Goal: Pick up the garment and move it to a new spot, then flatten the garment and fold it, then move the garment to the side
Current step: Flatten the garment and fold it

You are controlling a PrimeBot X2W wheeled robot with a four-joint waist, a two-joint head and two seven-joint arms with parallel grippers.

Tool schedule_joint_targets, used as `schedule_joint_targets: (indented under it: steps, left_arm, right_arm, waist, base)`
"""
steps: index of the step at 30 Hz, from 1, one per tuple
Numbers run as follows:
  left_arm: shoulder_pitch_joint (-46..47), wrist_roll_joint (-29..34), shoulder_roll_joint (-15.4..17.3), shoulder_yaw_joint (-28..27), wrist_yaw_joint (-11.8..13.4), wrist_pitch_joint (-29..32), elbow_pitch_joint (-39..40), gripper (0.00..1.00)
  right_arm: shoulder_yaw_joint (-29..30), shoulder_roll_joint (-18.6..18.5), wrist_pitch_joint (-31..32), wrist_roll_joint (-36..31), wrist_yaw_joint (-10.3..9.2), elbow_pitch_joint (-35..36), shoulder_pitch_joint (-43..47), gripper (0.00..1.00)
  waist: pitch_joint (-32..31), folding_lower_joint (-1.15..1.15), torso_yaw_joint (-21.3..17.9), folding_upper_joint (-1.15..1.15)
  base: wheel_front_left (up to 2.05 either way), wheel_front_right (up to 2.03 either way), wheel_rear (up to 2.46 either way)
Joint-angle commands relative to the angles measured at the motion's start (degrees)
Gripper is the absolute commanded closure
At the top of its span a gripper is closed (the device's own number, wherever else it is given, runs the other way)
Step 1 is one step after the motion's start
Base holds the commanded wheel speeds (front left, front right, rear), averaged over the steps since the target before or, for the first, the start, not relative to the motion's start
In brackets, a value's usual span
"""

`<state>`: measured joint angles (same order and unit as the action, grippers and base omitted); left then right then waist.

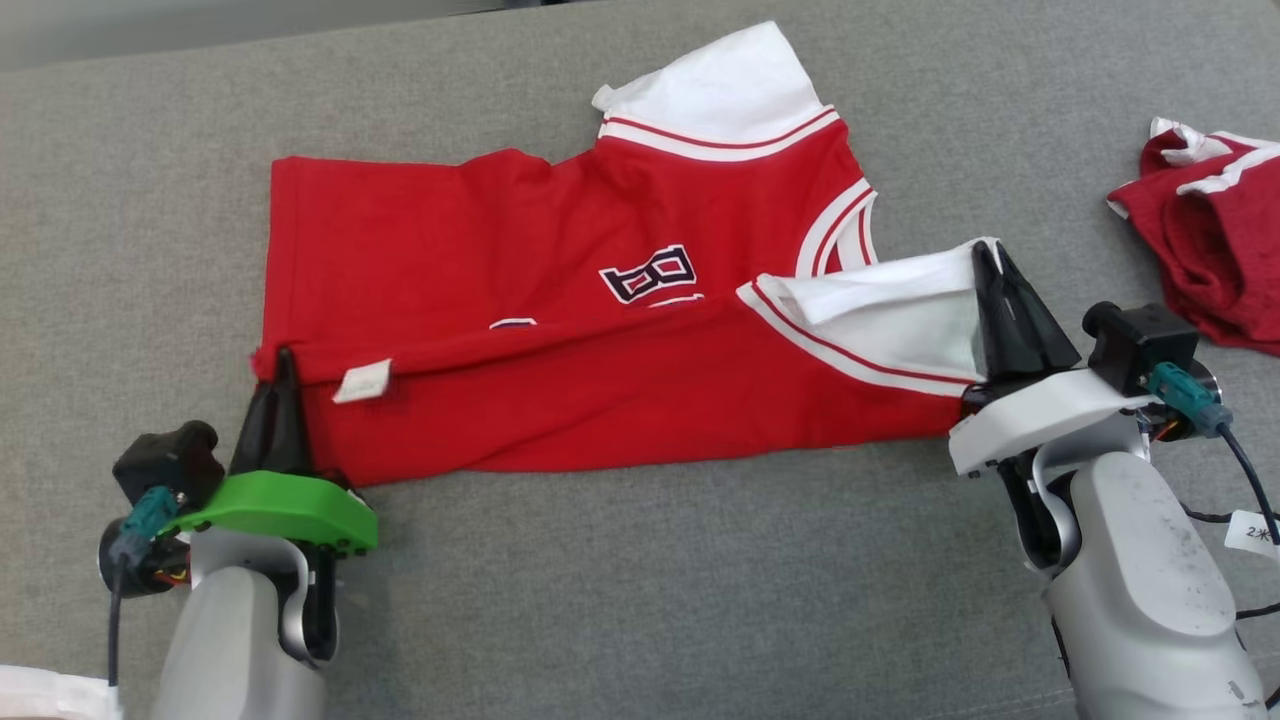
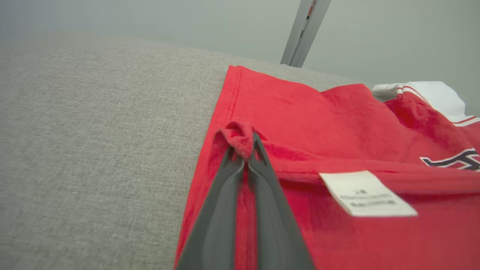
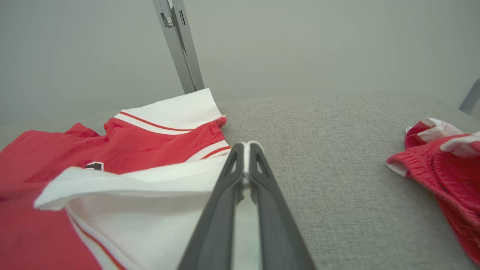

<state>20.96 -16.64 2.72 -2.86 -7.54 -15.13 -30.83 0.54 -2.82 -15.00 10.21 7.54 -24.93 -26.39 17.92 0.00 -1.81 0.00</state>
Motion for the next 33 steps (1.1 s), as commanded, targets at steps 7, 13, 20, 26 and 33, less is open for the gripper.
schedule_joint_targets:
  steps: [7, 13, 20, 26, 33]
  left_arm:
    - [-2.3, 0.4, 0.4, -3.8, 0.2, 0.0, 5.2, 0.00]
    - [-6.2, 0.2, 0.4, -2.4, 0.2, 0.0, 4.8, 0.00]
    - [-6.9, 3.3, 0.4, -2.2, 0.6, 0.0, -0.4, 0.00]
    - [-5.5, 4.9, 0.3, -2.9, 0.9, 0.7, -10.0, 0.00]
    - [-4.1, 6.3, 0.2, -1.1, 0.5, 1.4, -20.9, 0.58]
  right_arm:
    - [1.5, -0.3, -0.2, -1.5, -0.11, 5.9, 3.2, 0.00]
    - [1.9, -0.2, -0.2, -1.7, -0.11, 7.4, 9.2, 0.00]
    - [0.9, -0.3, -0.2, -2.9, -0.11, 3.3, 11.9, 0.00]
    - [-2.2, -0.2, -0.1, -4.5, -0.11, -4.7, 9.2, 0.00]
    - [-5.8, 0.0, 0.2, -4.4, -0.04, -10.4, 7.3, 0.68]
  waist:
    - [1.1, 0.00, -0.3, 0.00]
    - [0.7, 0.00, -0.5, 0.00]
    - [0.8, 0.00, -0.9, 0.00]
    - [1.1, 0.00, -1.1, 0.00]
    - [0.4, 0.00, -0.4, 0.00]
  base:
    - [0.00, 0.00, 0.00]
    - [0.00, 0.00, 0.00]
    - [0.00, 0.00, 0.00]
    - [0.00, 0.00, 0.00]
    - [0.00, 0.00, 0.00]
